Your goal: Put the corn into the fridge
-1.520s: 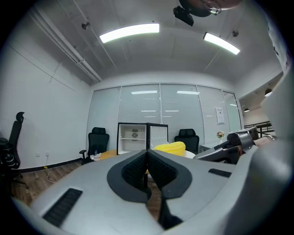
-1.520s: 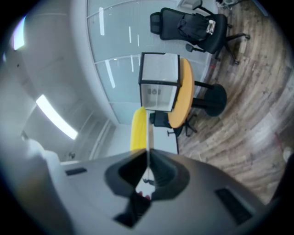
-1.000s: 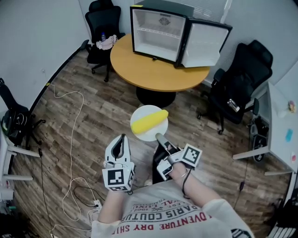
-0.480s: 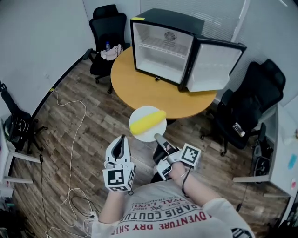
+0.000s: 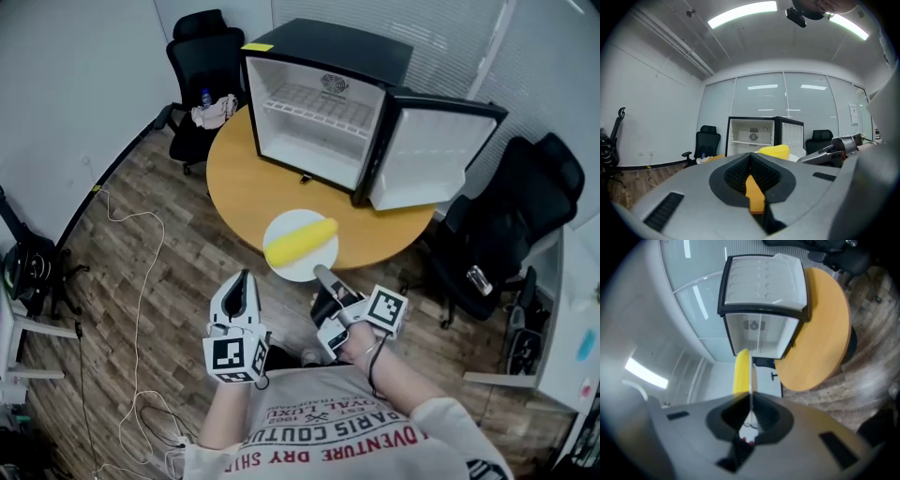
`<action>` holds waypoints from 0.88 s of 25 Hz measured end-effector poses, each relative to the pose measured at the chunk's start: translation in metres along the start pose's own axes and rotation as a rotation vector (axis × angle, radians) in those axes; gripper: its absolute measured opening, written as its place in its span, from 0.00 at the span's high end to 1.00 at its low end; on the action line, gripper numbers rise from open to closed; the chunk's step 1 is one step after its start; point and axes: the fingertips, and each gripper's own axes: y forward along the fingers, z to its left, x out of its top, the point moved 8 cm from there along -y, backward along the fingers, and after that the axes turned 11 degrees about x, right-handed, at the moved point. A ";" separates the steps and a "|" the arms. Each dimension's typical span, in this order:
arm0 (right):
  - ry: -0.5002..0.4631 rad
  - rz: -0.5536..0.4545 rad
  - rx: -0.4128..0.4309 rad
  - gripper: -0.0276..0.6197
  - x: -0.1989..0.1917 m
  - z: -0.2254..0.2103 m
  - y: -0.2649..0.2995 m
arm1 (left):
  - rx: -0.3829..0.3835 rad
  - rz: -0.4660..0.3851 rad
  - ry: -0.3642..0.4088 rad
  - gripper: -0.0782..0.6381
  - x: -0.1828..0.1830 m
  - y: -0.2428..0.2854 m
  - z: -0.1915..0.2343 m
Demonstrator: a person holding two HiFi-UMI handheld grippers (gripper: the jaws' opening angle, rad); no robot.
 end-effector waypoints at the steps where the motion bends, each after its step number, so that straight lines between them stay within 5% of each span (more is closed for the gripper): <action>1: 0.003 -0.008 -0.001 0.90 0.006 -0.002 0.004 | -0.003 0.005 0.002 0.84 -0.001 0.008 -0.001; 9: 0.015 -0.095 -0.012 0.90 0.038 -0.024 0.048 | -0.085 0.018 0.039 0.84 -0.005 0.083 0.010; 22: -0.023 -0.332 -0.001 0.90 0.099 -0.027 0.161 | -0.328 0.008 0.063 0.84 0.027 0.258 0.043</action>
